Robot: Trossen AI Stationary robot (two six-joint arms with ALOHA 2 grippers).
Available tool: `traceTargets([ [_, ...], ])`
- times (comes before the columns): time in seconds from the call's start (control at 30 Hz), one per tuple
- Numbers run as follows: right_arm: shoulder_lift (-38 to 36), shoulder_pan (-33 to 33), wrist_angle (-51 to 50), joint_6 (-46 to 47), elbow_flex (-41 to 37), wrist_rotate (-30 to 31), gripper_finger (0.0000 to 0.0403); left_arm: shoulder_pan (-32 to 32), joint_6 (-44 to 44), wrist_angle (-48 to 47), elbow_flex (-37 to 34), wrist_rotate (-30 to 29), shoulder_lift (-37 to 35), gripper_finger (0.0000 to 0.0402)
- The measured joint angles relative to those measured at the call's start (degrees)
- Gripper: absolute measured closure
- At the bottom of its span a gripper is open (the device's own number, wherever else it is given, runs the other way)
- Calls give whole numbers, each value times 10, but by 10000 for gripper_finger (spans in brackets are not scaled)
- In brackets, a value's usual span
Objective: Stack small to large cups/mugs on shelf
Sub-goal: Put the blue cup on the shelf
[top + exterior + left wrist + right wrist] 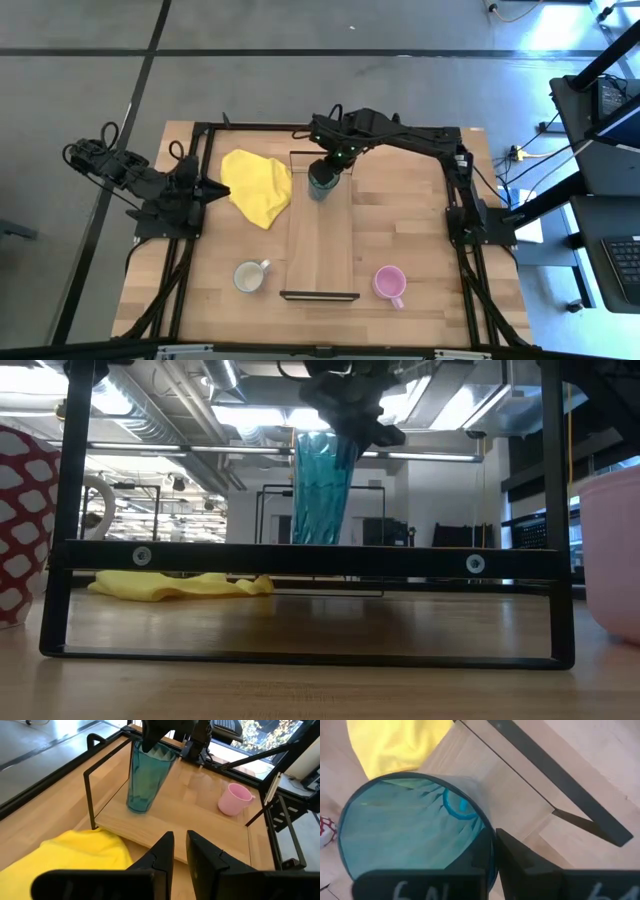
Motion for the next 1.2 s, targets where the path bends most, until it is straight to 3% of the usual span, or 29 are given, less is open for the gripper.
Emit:
traceTargets([
  [0.77,2,-1,-25,1,0,-7,328,0,0,-1,0,0,0,357],
  [1.2,-10,16,-45,-56,4,-7,280,0,0,-1,0,1,0,357],
])
